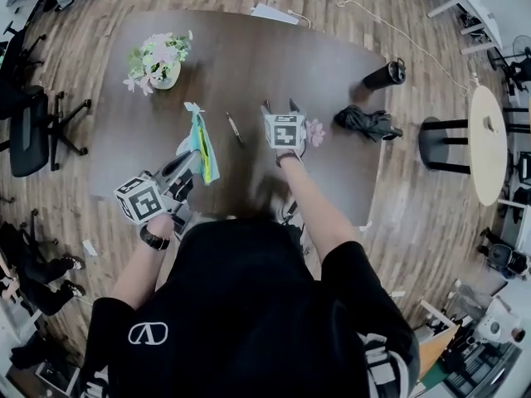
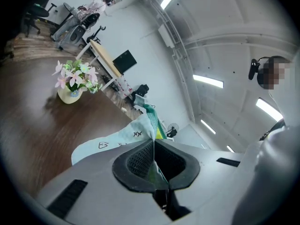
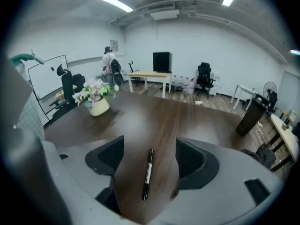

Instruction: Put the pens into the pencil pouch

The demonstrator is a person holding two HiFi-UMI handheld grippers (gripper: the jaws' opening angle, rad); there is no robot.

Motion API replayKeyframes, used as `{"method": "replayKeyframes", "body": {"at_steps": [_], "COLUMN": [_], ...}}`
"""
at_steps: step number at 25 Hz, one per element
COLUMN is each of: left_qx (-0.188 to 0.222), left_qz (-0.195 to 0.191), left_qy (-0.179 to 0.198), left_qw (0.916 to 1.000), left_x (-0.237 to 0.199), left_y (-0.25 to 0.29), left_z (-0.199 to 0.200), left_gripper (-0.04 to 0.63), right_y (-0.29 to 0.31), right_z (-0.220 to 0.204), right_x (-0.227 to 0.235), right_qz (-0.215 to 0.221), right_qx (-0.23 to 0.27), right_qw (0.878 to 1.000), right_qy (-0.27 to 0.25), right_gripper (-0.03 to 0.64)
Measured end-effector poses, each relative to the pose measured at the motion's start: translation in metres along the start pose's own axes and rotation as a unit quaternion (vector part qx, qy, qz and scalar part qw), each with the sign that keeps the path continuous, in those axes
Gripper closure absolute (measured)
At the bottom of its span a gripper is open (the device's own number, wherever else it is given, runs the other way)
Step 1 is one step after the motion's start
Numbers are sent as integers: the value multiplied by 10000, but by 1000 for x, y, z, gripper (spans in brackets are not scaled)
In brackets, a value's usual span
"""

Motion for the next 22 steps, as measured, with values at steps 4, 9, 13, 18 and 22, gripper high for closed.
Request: {"method": "replayKeyframes", "body": {"at_steps": [4,9,13,18,22], "left_qx": [31,43,59,70,102], "left_qz": [88,215,307,325,325], "left_qy": [-64,-99,-172,-205,-203], "left_qw": [9999,9997,9994,9992,9992], "left_x": [-3,-9,-12,-13,-12], "left_y": [-5,-11,-15,-15,-14], "left_z": [-5,-11,-19,-24,-23], "left_gripper": [584,584,584,584,584], "right_y": [33,69,82,90,94], "right_z": [-33,-60,-79,-93,-95], "right_x": [0,-1,10,8,10], "right_qz": [164,570,454,411,459], "right_qx": [-951,-1827,-2550,-3028,-3114], "right_qw": [9951,9796,9635,9508,9476], "right_qy": [236,609,674,516,542], "right_gripper": [337,370,405,567,574]}}
Point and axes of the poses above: the fingertips, and each gripper's own axes: y forward along the fingers, x to its right, z out of its top, the point moved 8 cm from there along -y, backward along the fingers, and after that the axes turned 10 degrees about x, right-handed, at the moved point
